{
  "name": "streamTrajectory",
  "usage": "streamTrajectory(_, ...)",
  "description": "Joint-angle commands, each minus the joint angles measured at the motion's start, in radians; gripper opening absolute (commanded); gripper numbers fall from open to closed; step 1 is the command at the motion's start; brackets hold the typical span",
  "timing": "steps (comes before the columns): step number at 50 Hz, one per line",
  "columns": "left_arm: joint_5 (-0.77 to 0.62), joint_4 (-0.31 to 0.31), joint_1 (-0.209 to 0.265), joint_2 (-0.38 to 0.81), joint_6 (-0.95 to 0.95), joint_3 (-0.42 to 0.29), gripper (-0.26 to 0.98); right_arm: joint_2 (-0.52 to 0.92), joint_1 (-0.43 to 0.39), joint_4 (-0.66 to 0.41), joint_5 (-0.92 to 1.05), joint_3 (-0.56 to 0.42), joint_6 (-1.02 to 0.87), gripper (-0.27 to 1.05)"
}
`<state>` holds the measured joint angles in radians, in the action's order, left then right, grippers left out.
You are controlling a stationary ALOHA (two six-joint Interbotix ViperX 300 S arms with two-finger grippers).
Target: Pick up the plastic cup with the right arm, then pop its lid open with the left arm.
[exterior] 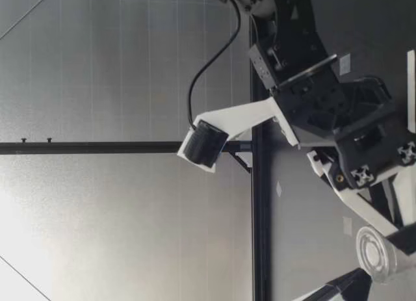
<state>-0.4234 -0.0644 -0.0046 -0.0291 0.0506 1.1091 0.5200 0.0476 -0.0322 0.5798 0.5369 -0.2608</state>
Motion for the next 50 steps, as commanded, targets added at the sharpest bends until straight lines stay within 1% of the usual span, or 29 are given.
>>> streamTrajectory(1,-0.009,0.0,-0.003,-0.008,-0.002,-0.009,-0.02,-0.017,-0.006,-0.009,0.003,-0.018,0.0,0.74)
streamTrajectory(12,-0.009,-0.002,-0.003,0.006,-0.003,-0.011,-0.02,-0.017,-0.008,-0.029,0.0,-0.018,0.0,0.74)
streamTrajectory(31,-0.009,0.0,-0.003,0.023,-0.012,-0.018,-0.02,-0.017,-0.009,-0.029,-0.003,-0.02,0.003,0.73)
streamTrajectory(40,-0.009,0.0,-0.002,0.025,-0.014,-0.017,-0.02,-0.014,-0.009,-0.029,-0.017,-0.038,0.011,0.73)
streamTrajectory(50,-0.009,0.0,-0.002,0.023,-0.014,-0.014,-0.02,-0.003,-0.009,-0.029,-0.075,-0.064,0.055,0.72)
